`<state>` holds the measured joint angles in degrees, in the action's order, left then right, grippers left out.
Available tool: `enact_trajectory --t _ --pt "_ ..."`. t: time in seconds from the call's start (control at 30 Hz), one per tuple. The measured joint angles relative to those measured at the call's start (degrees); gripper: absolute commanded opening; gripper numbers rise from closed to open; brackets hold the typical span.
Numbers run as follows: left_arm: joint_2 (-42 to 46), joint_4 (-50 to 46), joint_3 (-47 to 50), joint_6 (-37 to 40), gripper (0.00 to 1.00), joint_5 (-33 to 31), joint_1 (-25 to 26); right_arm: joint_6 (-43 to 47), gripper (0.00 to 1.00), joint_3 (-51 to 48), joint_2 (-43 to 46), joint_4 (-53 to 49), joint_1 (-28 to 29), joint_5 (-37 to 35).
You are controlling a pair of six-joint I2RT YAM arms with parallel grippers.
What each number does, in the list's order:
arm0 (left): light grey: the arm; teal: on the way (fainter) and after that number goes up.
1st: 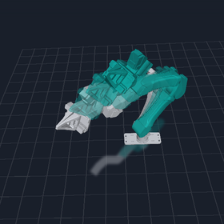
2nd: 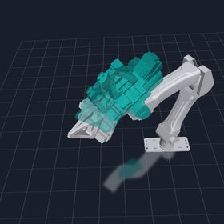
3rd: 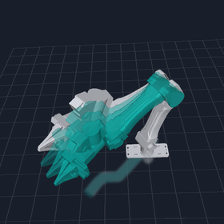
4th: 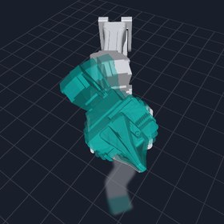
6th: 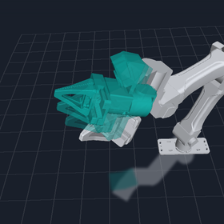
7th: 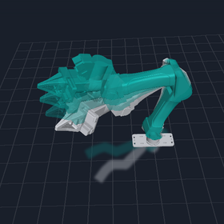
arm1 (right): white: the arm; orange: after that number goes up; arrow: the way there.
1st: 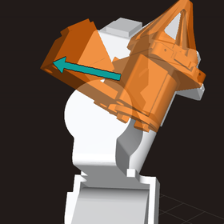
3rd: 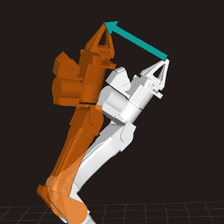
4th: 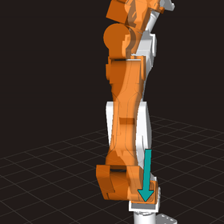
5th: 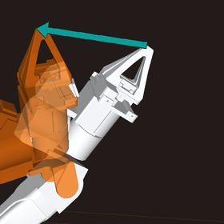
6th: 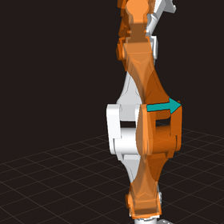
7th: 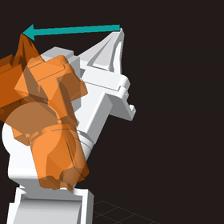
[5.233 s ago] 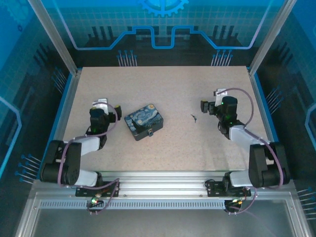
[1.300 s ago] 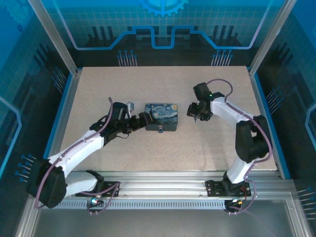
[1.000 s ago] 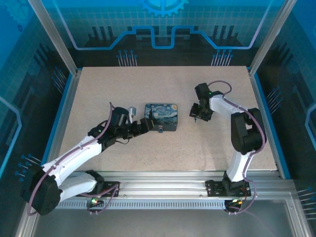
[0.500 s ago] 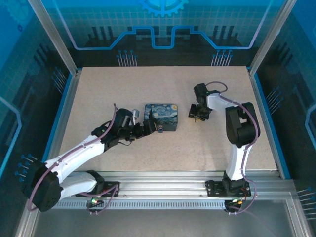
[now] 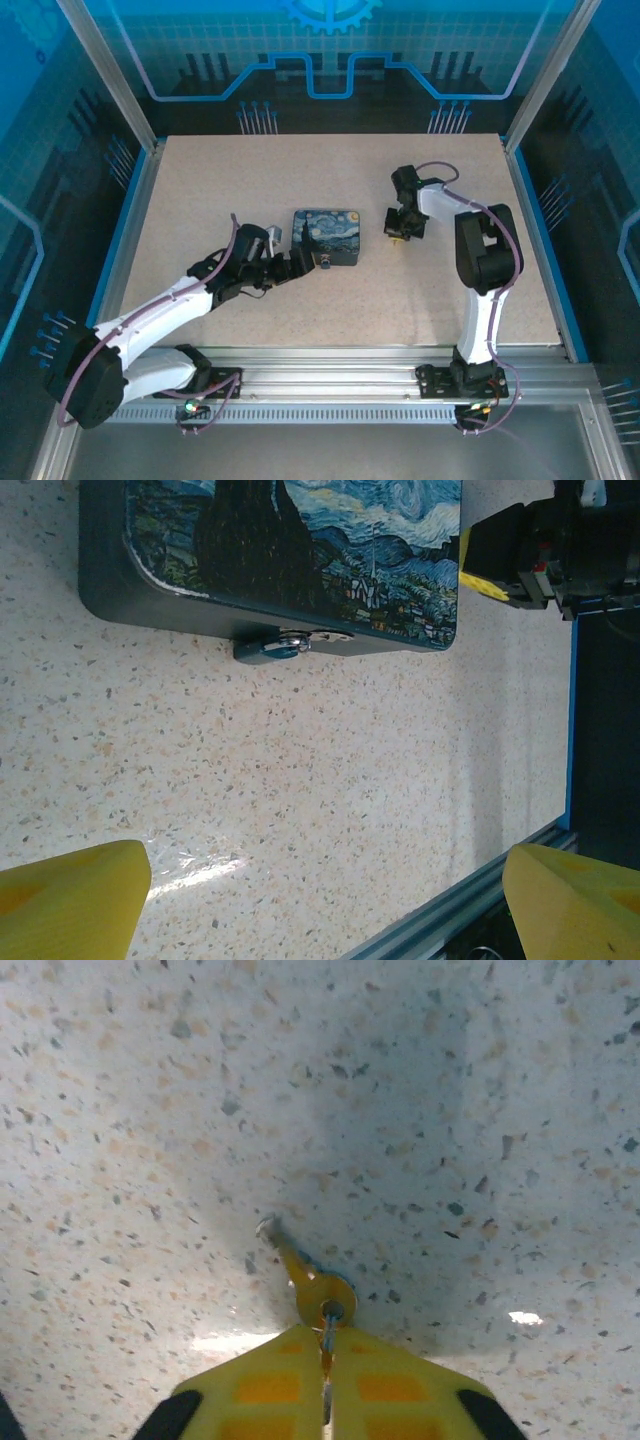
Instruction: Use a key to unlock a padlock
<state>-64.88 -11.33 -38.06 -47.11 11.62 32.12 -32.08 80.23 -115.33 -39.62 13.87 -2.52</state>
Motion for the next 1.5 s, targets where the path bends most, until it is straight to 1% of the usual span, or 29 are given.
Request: enact_trajectory --t 0.23,0.33,0.47,0.67,0.83,1.03,1.17,1.33,1.5 --pt "0.02 0.11 0.39 -0.61 0.92 0.0 0.0 0.24 0.0 -0.31 0.04 0.85 0.15 0.02" --pt "0.22 0.02 0.63 -0.63 0.92 0.0 0.0 0.72 0.0 -1.75 1.9 1.07 0.5 0.11" --pt "1.05 0.04 0.63 -0.63 0.93 0.0 0.0 1.55 0.0 -3.28 7.26 0.81 1.14 0.85" --pt "1.86 -0.39 -0.26 -0.59 0.92 0.02 0.0 3.61 0.0 -4.28 20.5 1.18 2.32 3.72" --pt "2.36 -1.53 -4.07 -0.39 0.91 1.01 -0.26 5.68 0.0 -6.88 31.56 3.28 3.02 9.68" --pt "4.61 -1.44 -8.68 -0.44 0.86 5.55 -2.97 9.16 0.0 -9.99 42.42 6.86 4.61 19.54" --pt "5.68 -1.33 -11.82 -0.39 0.83 9.33 -4.92 12.48 0.0 -12.41 48.87 9.03 6.91 26.25" --pt "5.7 -0.74 -14.99 -0.55 0.8 14.25 -5.14 15.87 0.0 -13.77 53.64 10.75 9.81 31.98" --pt "5.7 3.06 -15.45 -1.88 0.78 18.91 -5.11 16.98 0.0 -14.47 54.55 11.26 12.63 35.21"
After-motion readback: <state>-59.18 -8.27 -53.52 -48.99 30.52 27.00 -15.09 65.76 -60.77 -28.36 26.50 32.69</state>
